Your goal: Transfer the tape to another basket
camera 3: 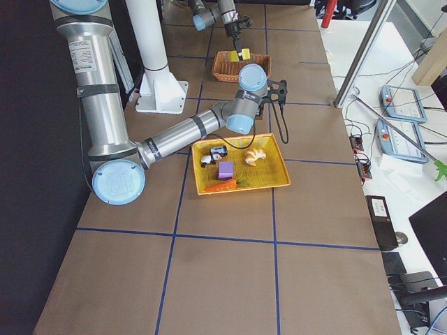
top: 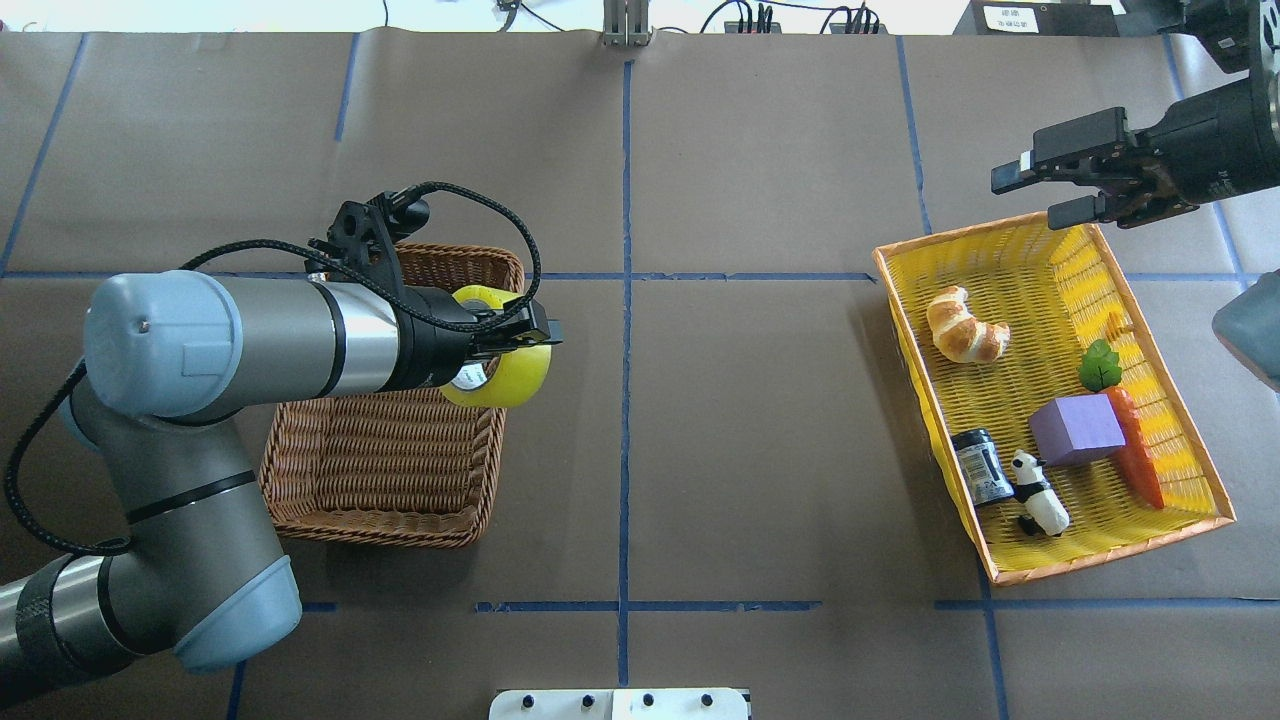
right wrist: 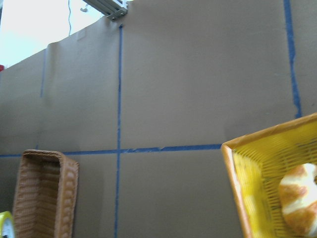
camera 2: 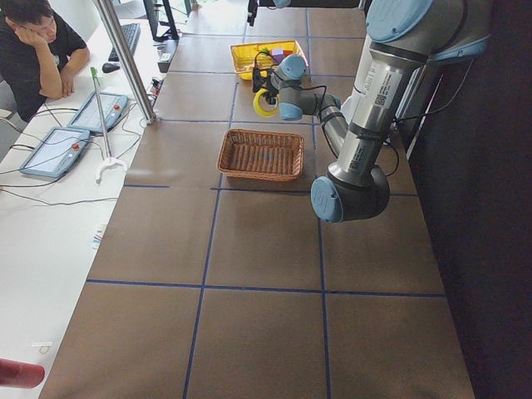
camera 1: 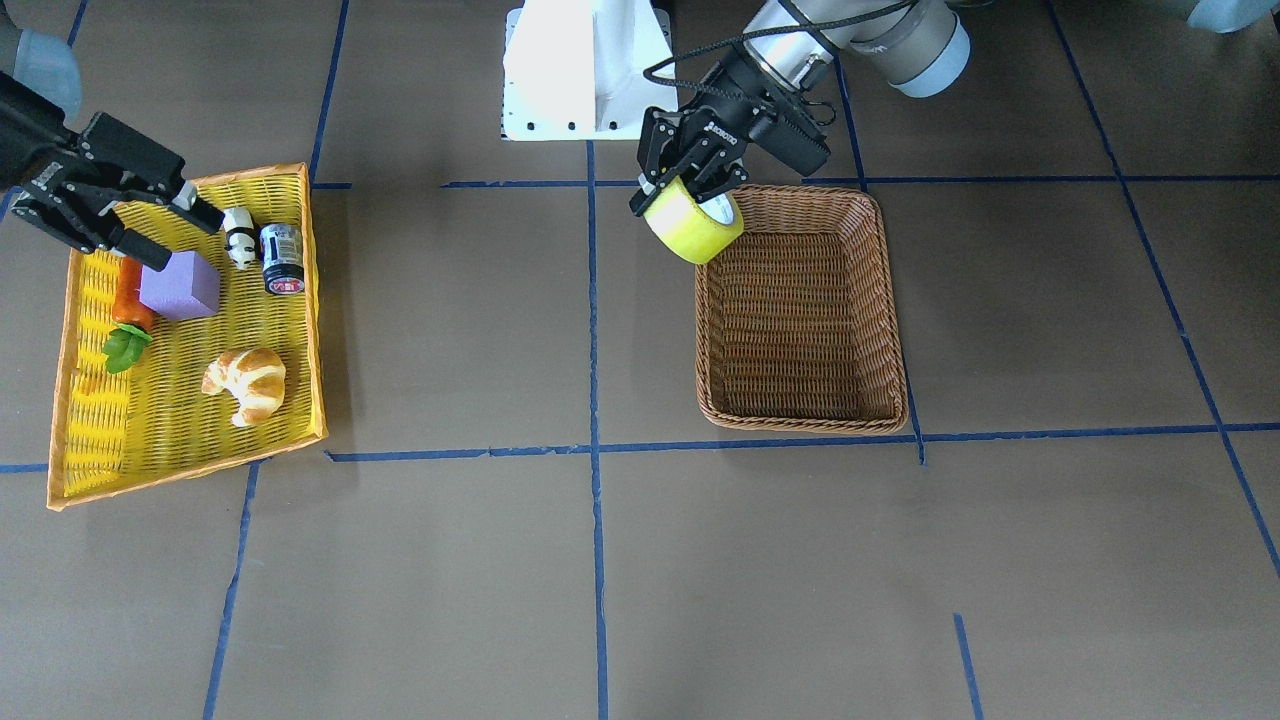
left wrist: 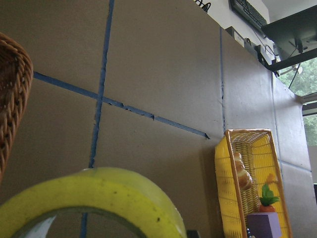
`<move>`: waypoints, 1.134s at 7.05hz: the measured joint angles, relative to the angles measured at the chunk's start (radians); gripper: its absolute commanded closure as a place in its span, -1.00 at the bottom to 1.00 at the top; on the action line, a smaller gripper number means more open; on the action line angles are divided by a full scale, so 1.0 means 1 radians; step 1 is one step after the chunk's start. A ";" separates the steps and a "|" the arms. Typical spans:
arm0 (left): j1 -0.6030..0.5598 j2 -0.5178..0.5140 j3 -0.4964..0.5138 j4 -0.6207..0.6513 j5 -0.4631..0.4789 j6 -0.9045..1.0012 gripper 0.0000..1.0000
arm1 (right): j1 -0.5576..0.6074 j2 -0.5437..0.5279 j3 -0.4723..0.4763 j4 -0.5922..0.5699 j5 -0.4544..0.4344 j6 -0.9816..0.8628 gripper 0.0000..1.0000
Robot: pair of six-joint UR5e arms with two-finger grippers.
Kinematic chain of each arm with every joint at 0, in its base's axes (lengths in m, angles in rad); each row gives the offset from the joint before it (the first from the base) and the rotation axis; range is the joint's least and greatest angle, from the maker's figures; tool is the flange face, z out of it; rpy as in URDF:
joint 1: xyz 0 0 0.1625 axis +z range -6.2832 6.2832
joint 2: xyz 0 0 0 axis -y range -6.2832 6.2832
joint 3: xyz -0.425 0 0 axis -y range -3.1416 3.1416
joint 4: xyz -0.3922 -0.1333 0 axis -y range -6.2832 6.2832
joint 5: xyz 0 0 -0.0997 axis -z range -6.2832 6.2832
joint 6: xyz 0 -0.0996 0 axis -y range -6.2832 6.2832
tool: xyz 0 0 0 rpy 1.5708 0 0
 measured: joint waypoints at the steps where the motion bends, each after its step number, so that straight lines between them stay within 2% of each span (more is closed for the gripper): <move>1: -0.010 0.000 -0.003 0.116 0.001 0.078 1.00 | 0.000 -0.016 0.002 -0.109 -0.040 -0.151 -1.00; 2: -0.014 0.000 -0.006 0.224 0.003 0.145 1.00 | 0.003 -0.049 0.004 -0.205 -0.063 -0.319 -1.00; 4: -0.014 0.001 0.002 0.390 0.008 0.241 1.00 | 0.040 -0.158 0.007 -0.310 -0.086 -0.632 -1.00; 5: -0.011 0.001 0.024 0.436 0.010 0.279 0.38 | 0.084 -0.200 0.020 -0.384 -0.083 -0.790 -1.00; 6: -0.006 0.001 0.058 0.455 0.010 0.301 -0.99 | 0.141 -0.221 0.049 -0.501 -0.072 -0.951 -1.00; 8: -0.005 0.000 0.091 0.464 0.005 0.350 -1.00 | 0.252 -0.252 0.096 -0.710 -0.056 -1.231 -1.00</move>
